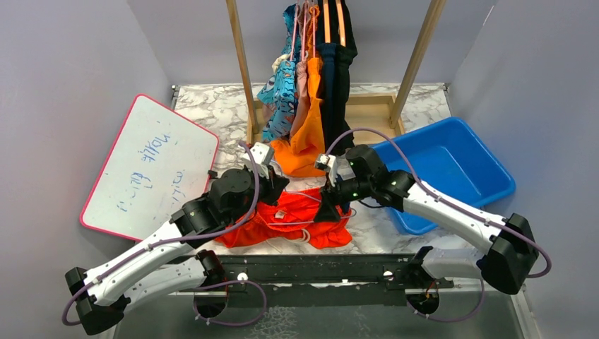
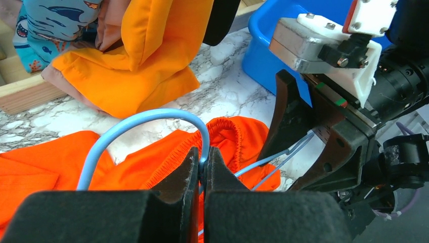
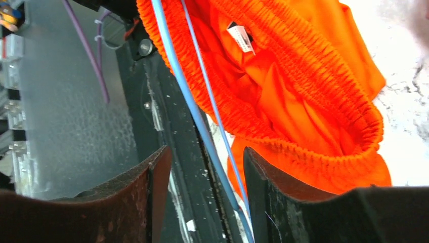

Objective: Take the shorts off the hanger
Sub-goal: Remove the shorts from the clothes rod.

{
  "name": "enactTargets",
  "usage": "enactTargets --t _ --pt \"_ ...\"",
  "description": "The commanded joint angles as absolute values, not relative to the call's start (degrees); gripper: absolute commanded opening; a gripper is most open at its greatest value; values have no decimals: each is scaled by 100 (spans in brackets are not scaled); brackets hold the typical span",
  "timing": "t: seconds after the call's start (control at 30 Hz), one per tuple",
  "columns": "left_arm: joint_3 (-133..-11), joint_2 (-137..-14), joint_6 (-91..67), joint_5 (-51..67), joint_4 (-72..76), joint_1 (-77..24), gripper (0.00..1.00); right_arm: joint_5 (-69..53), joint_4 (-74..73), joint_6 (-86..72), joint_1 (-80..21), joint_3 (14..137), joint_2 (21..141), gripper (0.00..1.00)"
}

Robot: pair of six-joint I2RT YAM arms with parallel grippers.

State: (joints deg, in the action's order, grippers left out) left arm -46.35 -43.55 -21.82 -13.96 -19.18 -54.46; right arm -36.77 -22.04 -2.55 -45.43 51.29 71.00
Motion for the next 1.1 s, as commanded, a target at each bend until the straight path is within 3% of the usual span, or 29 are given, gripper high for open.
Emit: enactTargets --t 0.0,0.17,0.3,0.4,0.5,0.53,0.6,0.7,0.77,0.87,1.07 --pt "-4615 -4206 -2195 -1317 -1834 -5462 0 -3924 -1860 -324 -4562 4991 6814 52" --pt "-4606 -4167 -2228 -1460 -1905 -5456 0 -3736 -1535 -564 -4559 4619 6456 34" --pt "-4614 -4121 -2240 -1547 -1902 -5458 0 -3641 -1712 -582 -4562 4561 6399 33" --pt "-4594 -4090 -2248 -1613 -1908 -5458 0 -3571 -1786 -634 -4562 4549 6373 7" --pt "-4552 -4096 -2307 -1622 -1962 -5458 0 -3572 -1711 -739 -4562 4493 6287 1" --pt "-4532 -4096 -2355 -1636 -1979 -5458 6 -3511 -1685 -815 -4559 4473 6248 1" --pt "-4490 -4057 -2461 -1709 -2046 -5458 36 -3250 -1689 -1036 -4561 4428 6119 1" --pt "-4385 -3900 -2634 -1788 -2229 -5458 70 -2908 -1661 -1387 -4561 4245 5967 1" --pt "-4253 -3735 -2884 -1970 -2477 -5458 85 -2829 -1580 -1640 -4562 4101 5926 1" --pt "-4026 -3404 -3526 -2237 -2982 -5458 92 -2889 -1650 -1749 -4559 3951 5905 1" --pt "-3540 -2914 -5154 -3206 -3885 -5458 93 -2811 -1505 -2033 -4557 3643 5611 1"
